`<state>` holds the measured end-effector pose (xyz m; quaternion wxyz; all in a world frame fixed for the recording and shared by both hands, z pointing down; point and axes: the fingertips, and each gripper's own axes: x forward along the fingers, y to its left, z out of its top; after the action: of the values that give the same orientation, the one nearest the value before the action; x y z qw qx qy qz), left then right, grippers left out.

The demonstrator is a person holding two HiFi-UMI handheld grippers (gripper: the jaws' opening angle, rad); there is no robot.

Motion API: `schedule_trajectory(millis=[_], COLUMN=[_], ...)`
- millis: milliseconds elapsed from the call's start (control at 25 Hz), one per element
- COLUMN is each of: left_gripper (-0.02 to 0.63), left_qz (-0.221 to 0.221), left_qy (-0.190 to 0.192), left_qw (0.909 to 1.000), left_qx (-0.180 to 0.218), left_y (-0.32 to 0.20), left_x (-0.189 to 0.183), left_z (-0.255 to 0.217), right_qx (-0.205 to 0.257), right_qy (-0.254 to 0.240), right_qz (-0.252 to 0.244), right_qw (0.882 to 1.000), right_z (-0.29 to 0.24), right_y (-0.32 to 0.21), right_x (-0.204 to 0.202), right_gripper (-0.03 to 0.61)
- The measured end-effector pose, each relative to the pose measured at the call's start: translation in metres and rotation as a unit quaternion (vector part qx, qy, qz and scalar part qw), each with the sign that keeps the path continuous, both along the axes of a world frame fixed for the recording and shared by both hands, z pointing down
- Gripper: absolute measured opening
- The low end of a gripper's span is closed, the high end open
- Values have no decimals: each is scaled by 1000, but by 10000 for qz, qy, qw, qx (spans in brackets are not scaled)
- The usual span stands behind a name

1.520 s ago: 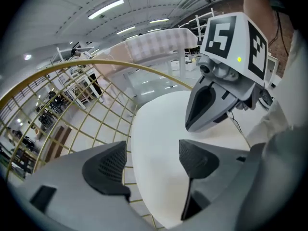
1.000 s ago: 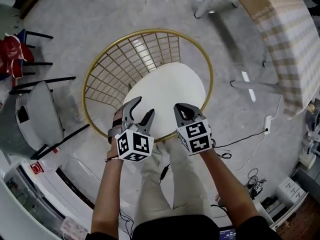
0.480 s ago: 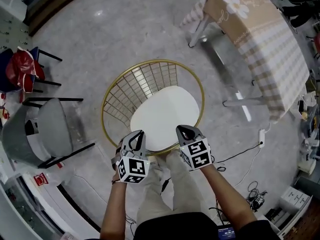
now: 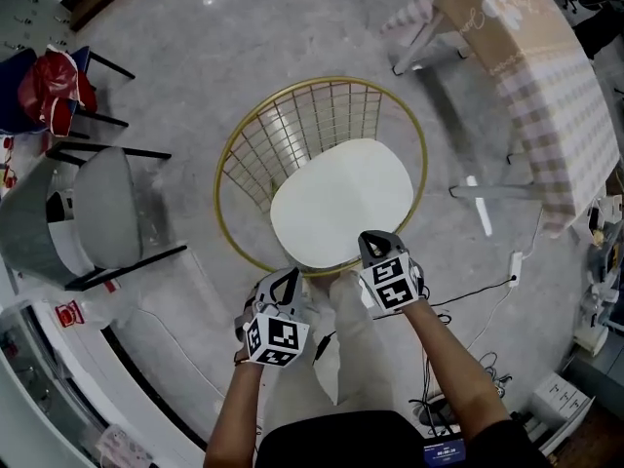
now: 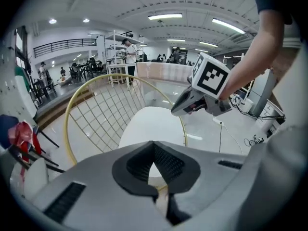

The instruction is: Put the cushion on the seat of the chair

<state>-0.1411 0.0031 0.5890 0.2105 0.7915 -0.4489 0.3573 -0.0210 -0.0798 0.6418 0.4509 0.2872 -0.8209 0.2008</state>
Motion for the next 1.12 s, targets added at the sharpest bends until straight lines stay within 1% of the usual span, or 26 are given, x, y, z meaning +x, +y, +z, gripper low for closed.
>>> schedule_trajectory(millis=[120, 240, 440, 600, 840, 960, 1120], left_gripper=[5, 5, 5, 5, 5, 5, 5], left_qz=[-115, -267, -453, -460, -315, -272, -304], left_qy=[11, 34, 122, 253, 473, 506, 622], left_qw=[9999, 9994, 9987, 9986, 9975, 9967, 9949], left_qx=[-123, -209, -172, -32, 413, 566, 736], left_y=[25, 46, 66, 72, 61, 57, 50], left_x=[-12, -26, -40, -48, -47, -46, -41], left_z=[12, 18, 15, -1, -50, -73, -101], right_qx=[-69, -114, -30, 96, 397, 539, 764], right_qy=[188, 311, 401, 411, 325, 291, 252], right_qz=[-152, -247, -375, -311, -40, -107, -218], right_qw=[9997, 9991, 9985, 9986, 9987, 9981, 9965], right_z=[23, 36, 26, -4, -68, -97, -126], right_y=[16, 33, 55, 70, 82, 92, 90], right_x=[-5, -11, -22, -31, -29, -28, -31], right_gripper=[18, 18, 18, 18, 18, 18, 18])
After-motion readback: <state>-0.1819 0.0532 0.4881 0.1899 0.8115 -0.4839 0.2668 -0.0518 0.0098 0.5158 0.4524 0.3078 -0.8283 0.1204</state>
